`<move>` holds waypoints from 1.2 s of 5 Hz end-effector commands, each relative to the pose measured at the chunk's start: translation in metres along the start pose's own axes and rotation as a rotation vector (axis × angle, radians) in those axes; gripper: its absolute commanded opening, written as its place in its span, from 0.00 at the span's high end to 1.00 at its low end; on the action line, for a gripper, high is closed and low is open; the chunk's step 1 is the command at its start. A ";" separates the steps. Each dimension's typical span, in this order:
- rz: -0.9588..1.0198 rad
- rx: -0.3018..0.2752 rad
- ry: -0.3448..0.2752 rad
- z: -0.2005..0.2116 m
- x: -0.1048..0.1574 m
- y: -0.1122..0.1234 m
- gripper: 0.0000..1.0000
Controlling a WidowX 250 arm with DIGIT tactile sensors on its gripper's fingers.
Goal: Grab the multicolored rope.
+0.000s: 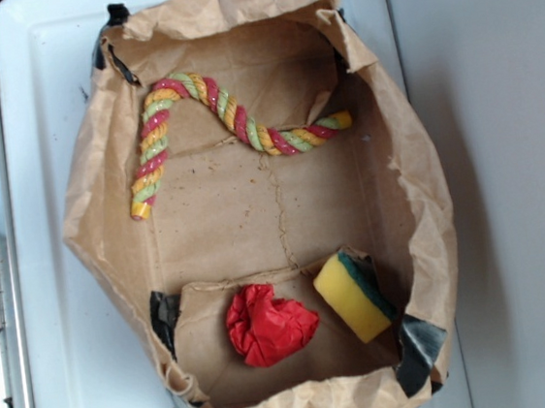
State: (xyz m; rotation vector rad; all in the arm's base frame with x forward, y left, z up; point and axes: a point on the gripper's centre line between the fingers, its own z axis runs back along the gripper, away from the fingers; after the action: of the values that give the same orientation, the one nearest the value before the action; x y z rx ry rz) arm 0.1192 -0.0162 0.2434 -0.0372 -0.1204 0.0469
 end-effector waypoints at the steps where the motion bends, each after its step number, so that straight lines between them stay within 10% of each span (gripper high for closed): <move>1: 0.000 0.000 0.000 0.000 0.000 0.000 0.00; 4: 0.047 0.124 -0.049 -0.050 0.141 0.066 0.00; 6: -0.101 0.153 -0.113 -0.075 0.160 0.072 0.00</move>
State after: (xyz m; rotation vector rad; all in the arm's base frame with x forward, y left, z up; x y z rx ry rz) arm 0.2819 0.0516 0.1724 0.0983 -0.2037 -0.0729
